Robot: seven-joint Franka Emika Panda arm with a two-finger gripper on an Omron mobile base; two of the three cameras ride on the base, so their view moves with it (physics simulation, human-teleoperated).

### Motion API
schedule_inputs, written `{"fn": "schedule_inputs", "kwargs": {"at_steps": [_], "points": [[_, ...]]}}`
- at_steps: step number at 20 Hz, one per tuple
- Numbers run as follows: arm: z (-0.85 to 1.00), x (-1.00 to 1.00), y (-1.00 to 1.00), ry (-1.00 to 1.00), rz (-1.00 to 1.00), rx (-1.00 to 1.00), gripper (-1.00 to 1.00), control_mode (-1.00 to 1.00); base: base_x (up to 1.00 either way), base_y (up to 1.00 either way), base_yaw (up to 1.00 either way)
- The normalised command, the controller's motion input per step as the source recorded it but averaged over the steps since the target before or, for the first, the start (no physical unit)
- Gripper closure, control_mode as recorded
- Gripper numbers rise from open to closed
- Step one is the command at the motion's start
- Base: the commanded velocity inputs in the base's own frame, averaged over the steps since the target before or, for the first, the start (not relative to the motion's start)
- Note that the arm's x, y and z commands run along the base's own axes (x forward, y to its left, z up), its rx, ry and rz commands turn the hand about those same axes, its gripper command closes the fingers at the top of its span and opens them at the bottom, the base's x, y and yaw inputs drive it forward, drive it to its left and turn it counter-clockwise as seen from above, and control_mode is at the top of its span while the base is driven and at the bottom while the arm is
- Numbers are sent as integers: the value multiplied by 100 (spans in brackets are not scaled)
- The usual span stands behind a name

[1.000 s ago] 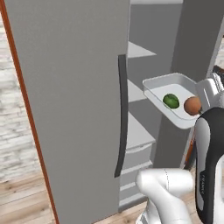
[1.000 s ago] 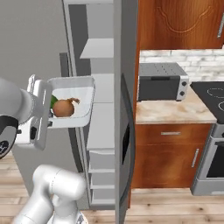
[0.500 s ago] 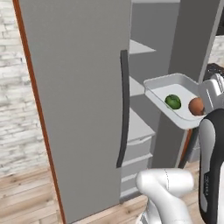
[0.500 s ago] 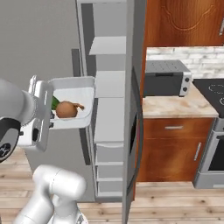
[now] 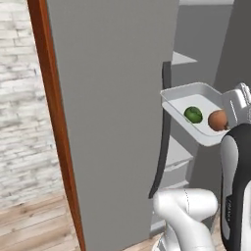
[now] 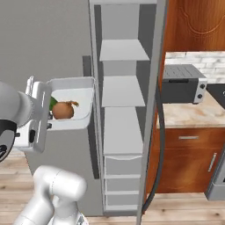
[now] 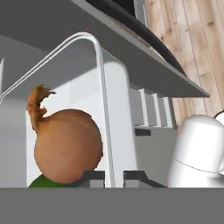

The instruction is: Take the avocado and onion out of the freezer and place them in the tupperware container on the counter. Then put the tupperware containing the vegetables back in the freezer.

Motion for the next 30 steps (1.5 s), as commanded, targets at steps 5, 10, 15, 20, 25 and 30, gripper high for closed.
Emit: {"fn": "schedule_inputs", "kwargs": {"at_steps": [5, 10, 15, 20, 25, 30], "points": [[0, 0, 0, 0, 0, 0, 100, 100, 90, -38, -7], [0, 0, 0, 0, 0, 0, 100, 100, 42, -79, -8], [0, 0, 0, 0, 0, 0, 100, 100, 29, -81, -7], [0, 0, 0, 0, 0, 0, 100, 100, 31, -18, -2], [0, 0, 0, 0, 0, 0, 100, 100, 2, -8, 0], [0, 0, 0, 0, 0, 0, 100, 100, 0, -10, -1]]}}
